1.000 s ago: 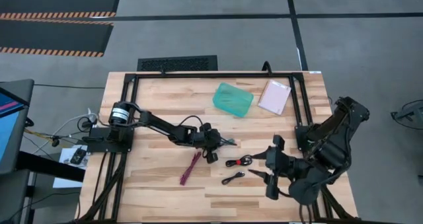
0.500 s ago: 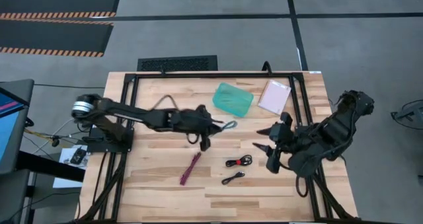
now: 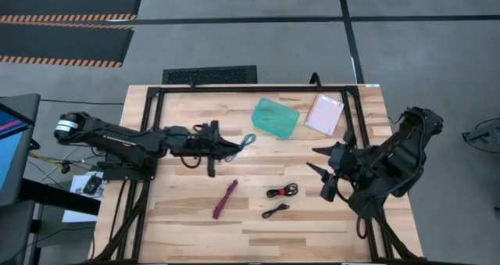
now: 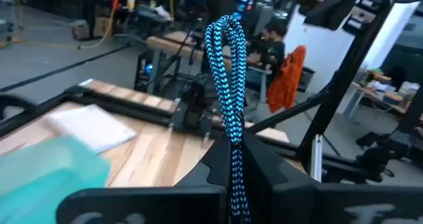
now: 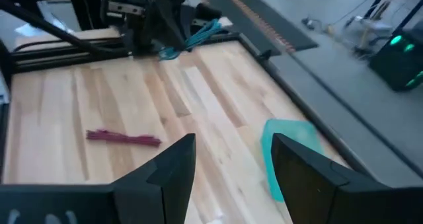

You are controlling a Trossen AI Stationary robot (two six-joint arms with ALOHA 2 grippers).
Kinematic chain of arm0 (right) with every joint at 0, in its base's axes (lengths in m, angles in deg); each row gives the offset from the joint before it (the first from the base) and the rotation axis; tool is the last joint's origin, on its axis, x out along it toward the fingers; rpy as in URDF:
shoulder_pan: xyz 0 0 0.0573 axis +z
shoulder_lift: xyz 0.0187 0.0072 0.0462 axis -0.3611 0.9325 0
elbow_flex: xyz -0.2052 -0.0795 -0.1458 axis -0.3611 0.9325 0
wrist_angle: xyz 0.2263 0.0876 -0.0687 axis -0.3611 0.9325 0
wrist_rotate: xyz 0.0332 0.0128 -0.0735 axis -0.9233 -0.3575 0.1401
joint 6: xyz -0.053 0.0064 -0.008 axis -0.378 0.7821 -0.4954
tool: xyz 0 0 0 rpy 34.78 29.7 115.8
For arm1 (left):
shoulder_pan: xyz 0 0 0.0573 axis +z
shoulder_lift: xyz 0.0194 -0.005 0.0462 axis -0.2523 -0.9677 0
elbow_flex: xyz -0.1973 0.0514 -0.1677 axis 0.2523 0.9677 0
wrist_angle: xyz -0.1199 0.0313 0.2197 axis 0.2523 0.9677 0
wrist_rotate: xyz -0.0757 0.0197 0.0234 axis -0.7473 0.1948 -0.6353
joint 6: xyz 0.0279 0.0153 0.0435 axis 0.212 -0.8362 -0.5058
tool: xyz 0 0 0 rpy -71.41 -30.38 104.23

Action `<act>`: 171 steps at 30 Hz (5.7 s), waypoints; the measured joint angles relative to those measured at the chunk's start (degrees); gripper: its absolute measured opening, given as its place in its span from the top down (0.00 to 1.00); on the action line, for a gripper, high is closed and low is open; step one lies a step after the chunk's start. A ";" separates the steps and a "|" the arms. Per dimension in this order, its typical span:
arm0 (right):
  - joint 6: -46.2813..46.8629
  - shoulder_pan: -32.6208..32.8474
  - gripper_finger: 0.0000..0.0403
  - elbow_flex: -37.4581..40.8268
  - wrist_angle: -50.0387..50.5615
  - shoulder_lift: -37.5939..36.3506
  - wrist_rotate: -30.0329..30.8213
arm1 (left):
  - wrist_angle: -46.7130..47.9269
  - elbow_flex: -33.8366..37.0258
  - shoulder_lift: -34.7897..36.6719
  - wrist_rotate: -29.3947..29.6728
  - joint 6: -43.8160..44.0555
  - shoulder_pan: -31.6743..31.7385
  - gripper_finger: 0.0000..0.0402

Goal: Pick and place USB-C Cables
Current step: Put the blue charger cable into the light blue bin

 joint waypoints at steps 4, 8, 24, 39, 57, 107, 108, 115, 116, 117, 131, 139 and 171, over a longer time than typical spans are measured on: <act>8.85 4.03 0.45 4.54 5.46 -0.50 9.92 | -2.50 1.22 1.76 0.29 -1.84 -0.57 1.00; 29.08 7.64 0.45 14.36 11.21 -3.32 17.30 | -3.66 1.21 2.25 -1.20 -4.43 -1.49 1.00; 11.64 -3.53 0.45 25.24 -19.95 -7.19 10.14 | -12.84 1.20 3.80 -15.98 -3.58 4.96 1.00; -48.00 -24.19 0.45 25.15 -62.80 -12.49 -31.45 | -12.48 0.24 4.44 -20.65 -1.66 7.85 1.00; -42.47 -36.60 0.45 45.31 -91.78 -14.96 -52.47 | -9.08 0.22 4.33 -23.89 -4.32 13.57 1.00; -42.84 -44.13 0.89 45.66 -118.16 2.18 -49.70 | -16.05 0.22 -6.71 -12.53 -10.71 9.92 1.00; -42.42 -44.00 0.93 45.66 -118.11 2.18 -49.64 | -15.72 0.20 -6.71 -12.52 -10.46 9.92 1.00; -40.84 -42.35 0.97 45.70 -117.60 2.22 -45.85 | -14.05 0.15 -6.64 -13.23 -10.34 9.90 0.93; -40.94 -42.33 0.98 45.70 -117.81 2.23 -45.10 | -13.89 0.15 -6.64 -12.93 -10.33 9.90 0.92; -41.00 -42.46 0.98 45.58 -118.02 2.23 -44.60 | -13.69 0.15 -6.64 -12.24 -10.26 9.88 0.90; -45.23 -47.25 0.98 34.35 -102.43 1.50 -44.07 | 4.01 0.29 1.07 -10.48 -6.47 11.21 0.52; -46.73 -52.36 0.98 26.94 -86.20 1.50 -44.11 | 18.33 0.28 8.76 -4.06 -7.75 11.26 0.50; -48.22 -68.14 0.95 24.19 -46.26 21.67 -55.07 | 31.33 0.24 14.71 -0.91 -6.21 11.30 0.58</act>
